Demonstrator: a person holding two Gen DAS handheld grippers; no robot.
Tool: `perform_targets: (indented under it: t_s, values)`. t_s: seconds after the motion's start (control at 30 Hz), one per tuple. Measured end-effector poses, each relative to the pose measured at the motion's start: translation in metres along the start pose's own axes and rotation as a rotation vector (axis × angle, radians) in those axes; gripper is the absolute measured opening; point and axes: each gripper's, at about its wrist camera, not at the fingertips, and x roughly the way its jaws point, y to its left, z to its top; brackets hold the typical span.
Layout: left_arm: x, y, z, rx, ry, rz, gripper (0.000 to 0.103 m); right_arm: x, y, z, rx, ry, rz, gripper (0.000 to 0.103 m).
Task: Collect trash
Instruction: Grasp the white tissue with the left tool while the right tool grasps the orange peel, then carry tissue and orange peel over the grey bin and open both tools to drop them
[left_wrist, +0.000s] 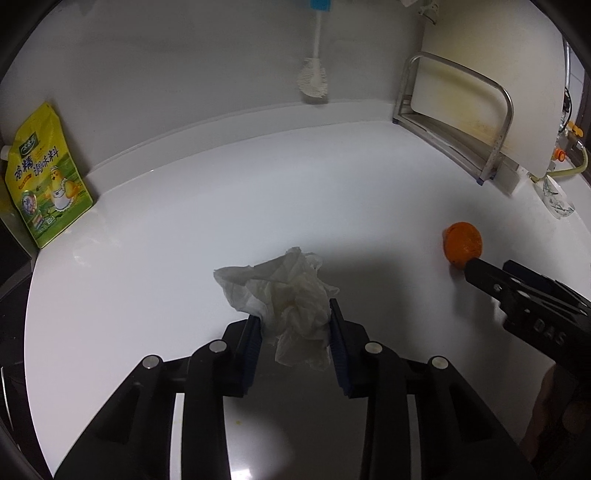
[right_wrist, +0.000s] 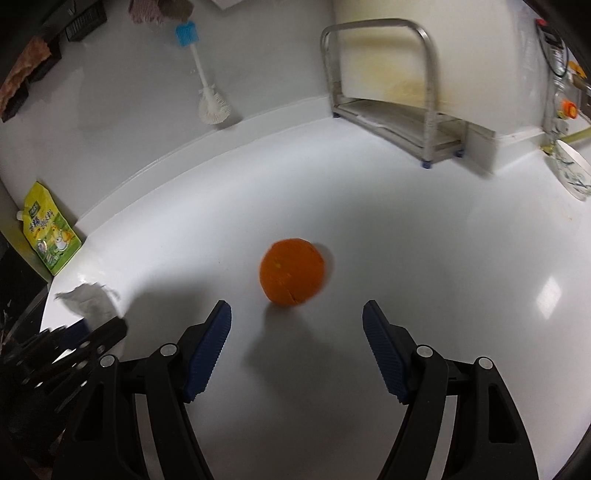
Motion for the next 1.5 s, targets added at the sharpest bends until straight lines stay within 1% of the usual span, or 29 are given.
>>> perform_targets:
  t_s: [0.2,0.23,0.27,0.3,0.33,0.4,0.43,0.47,0.53,0.6,0.83,0.97,1.07,1.2,1.3,1.4,1.5]
  values:
    - [-0.001,0.015,0.001,-0.018,-0.001,0.001,0.033,0.012,0.008,0.006,-0.017,-0.016,-0.071,0.070]
    - [-0.002,0.017,0.001,-0.020,-0.001,0.000,0.033,0.013,0.009,0.007,-0.020,-0.020,-0.077,0.068]
    - [-0.002,0.018,0.001,-0.021,-0.002,-0.003,0.033,0.013,0.009,0.008,-0.024,-0.021,-0.084,0.065]
    - [-0.003,0.019,0.001,-0.022,-0.003,-0.004,0.033,0.015,0.009,0.008,-0.028,-0.017,-0.087,0.059]
    - [-0.003,0.019,0.001,-0.022,-0.003,-0.005,0.033,0.017,0.009,0.008,-0.035,-0.008,-0.092,0.049]
    - [-0.004,0.021,0.001,-0.023,-0.003,-0.008,0.033,0.020,0.010,0.008,-0.045,0.007,-0.081,0.040]
    - [-0.004,0.022,0.000,-0.024,-0.002,-0.009,0.033,0.019,0.012,0.008,-0.054,0.005,-0.079,0.037]
    - [-0.004,0.022,0.000,-0.024,-0.003,-0.009,0.034,0.019,0.014,0.008,-0.067,0.004,-0.084,0.032]
    - [-0.005,0.023,0.000,-0.025,-0.004,-0.008,0.033,0.018,0.018,0.007,-0.079,-0.003,-0.081,0.024]
    - [-0.007,0.024,-0.001,-0.027,-0.006,-0.009,0.034,0.015,0.020,0.006,-0.082,-0.004,-0.068,0.021]
    - [-0.025,0.021,-0.007,-0.029,-0.017,-0.016,0.034,-0.012,0.027,-0.005,-0.104,-0.011,-0.058,0.019]
    - [-0.041,0.016,-0.015,-0.027,-0.024,-0.017,0.034,-0.039,0.028,-0.018,-0.099,-0.017,-0.041,0.019]
    - [-0.058,0.011,-0.025,-0.037,-0.031,-0.013,0.033,-0.068,0.027,-0.036,-0.096,-0.025,-0.028,0.019]
    - [-0.085,-0.001,-0.044,-0.040,-0.043,0.015,0.034,-0.104,0.021,-0.061,-0.105,-0.028,-0.009,0.019]
    - [-0.109,-0.013,-0.063,-0.065,-0.037,0.021,0.034,-0.137,0.012,-0.085,-0.112,-0.020,0.009,0.019]
    - [-0.139,-0.032,-0.089,-0.076,-0.037,0.044,0.034,-0.166,0.003,-0.107,-0.128,-0.010,0.023,0.019]
    - [-0.163,-0.049,-0.113,-0.106,-0.021,0.034,0.034,-0.205,-0.009,-0.135,-0.156,-0.001,0.031,0.019]
